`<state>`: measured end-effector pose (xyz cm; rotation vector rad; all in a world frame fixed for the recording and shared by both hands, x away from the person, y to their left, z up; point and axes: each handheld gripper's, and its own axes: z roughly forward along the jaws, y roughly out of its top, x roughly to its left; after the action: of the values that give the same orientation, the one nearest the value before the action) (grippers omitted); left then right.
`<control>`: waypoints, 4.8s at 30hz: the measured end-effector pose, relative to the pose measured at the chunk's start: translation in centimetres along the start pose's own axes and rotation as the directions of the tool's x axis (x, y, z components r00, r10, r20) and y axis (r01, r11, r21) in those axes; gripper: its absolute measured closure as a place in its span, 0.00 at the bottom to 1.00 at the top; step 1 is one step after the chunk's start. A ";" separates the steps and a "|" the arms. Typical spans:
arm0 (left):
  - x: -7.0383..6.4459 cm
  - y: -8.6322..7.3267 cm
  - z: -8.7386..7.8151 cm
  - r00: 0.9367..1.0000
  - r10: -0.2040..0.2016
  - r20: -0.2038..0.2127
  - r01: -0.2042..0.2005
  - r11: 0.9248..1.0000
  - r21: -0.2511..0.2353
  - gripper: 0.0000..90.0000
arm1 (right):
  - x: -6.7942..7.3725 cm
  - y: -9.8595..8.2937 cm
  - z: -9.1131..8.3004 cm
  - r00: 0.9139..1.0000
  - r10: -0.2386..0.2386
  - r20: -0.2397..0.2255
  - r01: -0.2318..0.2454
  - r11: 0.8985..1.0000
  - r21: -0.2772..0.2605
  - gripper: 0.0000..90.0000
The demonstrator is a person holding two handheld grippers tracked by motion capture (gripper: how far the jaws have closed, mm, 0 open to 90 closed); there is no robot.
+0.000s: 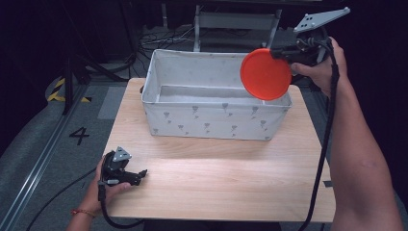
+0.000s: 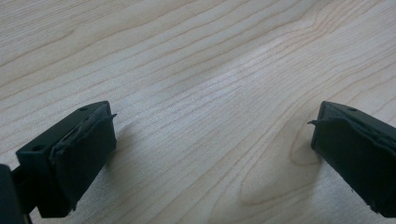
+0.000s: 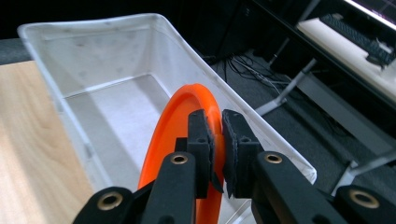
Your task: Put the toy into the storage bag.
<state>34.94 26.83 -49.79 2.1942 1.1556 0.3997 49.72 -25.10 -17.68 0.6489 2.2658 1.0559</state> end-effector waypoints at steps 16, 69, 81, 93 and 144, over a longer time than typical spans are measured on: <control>0.1 0.0 0.0 1.000 0.006 0.005 -0.006 1.000 -0.002 0.00 | -1.2 -3.0 4.2 1.000 0.002 -0.005 -0.001 0.999 0.034 0.91; 0.0 0.0 0.1 1.000 0.003 0.005 -0.003 1.000 -0.005 0.00 | 2.3 -7.8 10.5 0.938 -0.095 -0.334 0.236 0.880 0.413 0.78; 0.0 0.0 0.1 1.000 0.003 0.004 -0.003 1.000 -0.003 0.00 | 2.5 -9.4 6.3 0.985 0.071 -0.160 -0.039 0.980 0.197 0.41; 0.0 0.0 0.1 1.000 0.001 0.001 -0.001 1.000 -0.003 0.00 | 4.5 -10.6 2.4 0.995 0.097 0.021 -0.098 0.992 0.079 0.26; -0.1 0.0 0.0 1.000 -0.009 -0.005 0.009 1.000 -0.003 0.01 | 11.7 -24.7 -1.8 0.980 0.119 0.157 -0.145 0.975 0.169 0.21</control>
<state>34.86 26.73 -49.83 2.1859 1.1661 0.4040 35.26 -32.93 -39.63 0.9330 2.2300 0.8394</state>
